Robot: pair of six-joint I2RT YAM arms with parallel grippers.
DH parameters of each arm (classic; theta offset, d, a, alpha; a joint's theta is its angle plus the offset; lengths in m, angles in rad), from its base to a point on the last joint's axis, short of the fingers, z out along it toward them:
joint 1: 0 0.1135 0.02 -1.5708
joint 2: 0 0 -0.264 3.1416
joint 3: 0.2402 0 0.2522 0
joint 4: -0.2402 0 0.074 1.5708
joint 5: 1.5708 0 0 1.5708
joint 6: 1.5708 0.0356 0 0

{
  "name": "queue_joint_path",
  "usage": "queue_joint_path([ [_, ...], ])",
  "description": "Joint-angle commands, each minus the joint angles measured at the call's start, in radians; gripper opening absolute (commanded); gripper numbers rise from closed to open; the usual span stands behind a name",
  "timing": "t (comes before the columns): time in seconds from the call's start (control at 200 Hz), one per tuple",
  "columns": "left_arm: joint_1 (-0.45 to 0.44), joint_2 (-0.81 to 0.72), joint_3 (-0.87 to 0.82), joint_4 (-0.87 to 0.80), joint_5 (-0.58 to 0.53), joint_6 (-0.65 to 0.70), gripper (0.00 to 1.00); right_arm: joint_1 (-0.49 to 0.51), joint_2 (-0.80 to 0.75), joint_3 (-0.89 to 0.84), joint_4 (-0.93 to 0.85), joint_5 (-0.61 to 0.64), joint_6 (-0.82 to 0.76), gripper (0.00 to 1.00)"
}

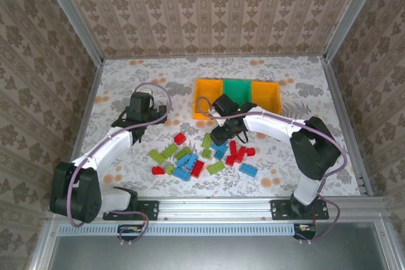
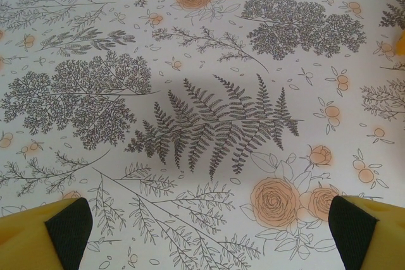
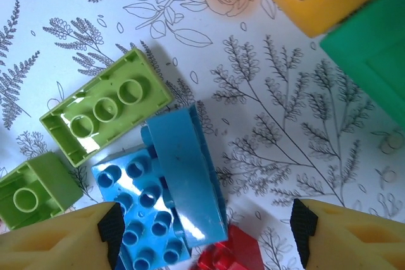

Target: Sort the legos into containers by color

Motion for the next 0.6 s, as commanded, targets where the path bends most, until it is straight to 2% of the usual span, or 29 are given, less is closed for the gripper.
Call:
queue_joint_path([
  [0.0, -0.002, 0.006, -0.007, 0.009, 0.008, -0.019, 1.0, 0.008, 0.041, 0.017, 0.014, -0.035, -0.033, 0.73],
  [0.275, -0.001, 0.01, -0.006, 0.004, 0.005, -0.019, 1.0, 0.008, 0.119, 0.041, 0.007, -0.023, -0.033, 0.65],
  [0.595, -0.002, 0.015, 0.002, -0.001, 0.007, -0.018, 1.0, 0.002, 0.115, 0.028, 0.031, -0.024, -0.012, 0.36],
])
